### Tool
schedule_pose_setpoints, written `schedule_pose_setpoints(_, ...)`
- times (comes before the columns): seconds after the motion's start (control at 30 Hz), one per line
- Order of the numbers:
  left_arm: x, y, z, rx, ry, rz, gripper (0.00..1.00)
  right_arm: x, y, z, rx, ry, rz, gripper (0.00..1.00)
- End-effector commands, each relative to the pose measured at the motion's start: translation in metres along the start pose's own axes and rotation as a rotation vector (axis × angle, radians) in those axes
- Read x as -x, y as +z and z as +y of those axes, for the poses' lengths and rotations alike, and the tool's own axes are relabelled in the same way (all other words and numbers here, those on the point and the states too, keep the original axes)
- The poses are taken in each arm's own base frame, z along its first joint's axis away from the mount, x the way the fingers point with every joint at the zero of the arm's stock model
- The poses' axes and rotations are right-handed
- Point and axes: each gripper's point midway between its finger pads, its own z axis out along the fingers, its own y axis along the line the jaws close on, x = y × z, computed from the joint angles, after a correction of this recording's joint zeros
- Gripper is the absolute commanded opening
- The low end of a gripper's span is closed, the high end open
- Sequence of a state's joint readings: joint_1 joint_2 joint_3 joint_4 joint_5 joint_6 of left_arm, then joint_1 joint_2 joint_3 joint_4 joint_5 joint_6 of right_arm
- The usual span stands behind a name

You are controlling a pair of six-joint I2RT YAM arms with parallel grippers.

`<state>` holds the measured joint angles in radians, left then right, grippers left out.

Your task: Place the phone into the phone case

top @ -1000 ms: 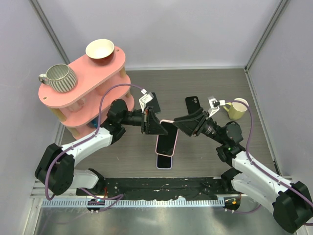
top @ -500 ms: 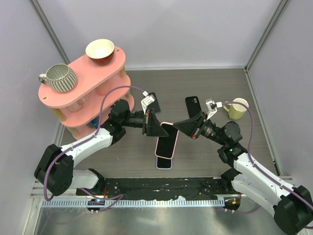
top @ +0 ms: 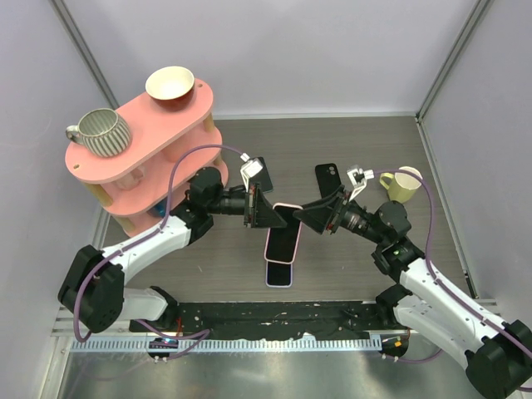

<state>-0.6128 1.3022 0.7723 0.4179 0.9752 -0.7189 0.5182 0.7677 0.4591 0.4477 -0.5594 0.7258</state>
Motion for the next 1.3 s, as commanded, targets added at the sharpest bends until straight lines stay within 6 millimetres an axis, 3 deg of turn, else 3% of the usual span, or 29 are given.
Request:
schedule_pose_setpoints(0.0,0.033,-0.004,-0.018,0.001,0.104,-0.09,0.0,-0.001,-0.003,0.012,0.063,0.02,-0.02,0.56)
schedule_pose_setpoints(0.27,0.04,-0.003,-0.026,-0.028,0.109,-0.124,0.0,-0.024,-0.004,-0.003,0.069,0.073,0.013,0.55)
schedule_pose_setpoints(0.53,0.037,-0.002,-0.022,-0.031,0.091,-0.119,0.0,-0.017,-0.002,0.007,0.132,0.085,-0.022,0.29)
schedule_pose_setpoints(0.57,0.037,-0.001,-0.022,-0.031,0.09,-0.12,0.0,-0.018,-0.002,0.008,0.138,0.087,-0.019,0.15)
schedule_pose_setpoints(0.6,0.038,-0.001,-0.02,-0.03,0.088,-0.12,0.01,-0.019,-0.001,0.007,0.139,0.091,-0.016,0.08)
schedule_pose_setpoints(0.63,0.038,-0.001,-0.021,-0.031,0.09,-0.119,0.06,-0.017,-0.001,0.009,0.146,0.095,-0.023,0.02)
schedule_pose_setpoints(0.67,0.037,-0.001,-0.02,-0.027,0.091,-0.113,0.24,-0.015,-0.001,0.009,0.143,0.099,-0.032,0.01)
schedule_pose_setpoints(0.73,0.039,-0.001,-0.019,-0.016,0.108,-0.109,0.4,-0.012,-0.002,0.011,0.146,0.101,-0.046,0.01)
schedule_pose_setpoints(0.8,0.04,-0.002,-0.012,0.036,0.143,-0.096,0.76,-0.007,-0.003,0.013,0.135,0.101,-0.063,0.01)
schedule_pose_setpoints(0.87,0.035,-0.007,-0.006,0.101,0.139,-0.07,0.99,-0.009,-0.006,0.008,0.085,0.096,-0.044,0.01)
schedule_pose_setpoints(0.9,0.043,-0.009,-0.002,0.148,0.199,-0.085,1.0,-0.004,-0.006,0.008,0.061,0.087,-0.05,0.01)
schedule_pose_setpoints(0.97,0.041,-0.017,0.007,0.236,0.195,-0.07,1.0,-0.017,-0.012,-0.008,-0.041,0.114,0.005,0.01)
schedule_pose_setpoints(1.0,0.05,-0.02,0.012,0.296,0.215,-0.091,1.0,-0.015,-0.013,-0.015,-0.096,0.103,-0.001,0.01)
schedule_pose_setpoints(1.03,0.045,-0.026,0.02,0.347,0.222,-0.066,1.0,-0.032,-0.02,-0.034,-0.198,0.149,0.055,0.01)
schedule_pose_setpoints(1.1,0.056,-0.036,0.024,0.445,0.227,-0.102,1.0,-0.042,-0.027,-0.05,-0.299,0.172,0.089,0.01)
schedule_pose_setpoints(1.13,0.055,-0.046,0.035,0.534,0.208,-0.101,1.0,-0.057,-0.037,-0.064,-0.391,0.214,0.135,0.01)
schedule_pose_setpoints(1.2,0.063,-0.055,0.037,0.601,0.218,-0.107,1.0,-0.072,-0.044,-0.078,-0.468,0.26,0.187,0.01)
schedule_pose_setpoints(1.27,0.057,-0.064,0.047,0.673,0.203,-0.079,1.0,-0.087,-0.054,-0.089,-0.552,0.304,0.233,0.01)
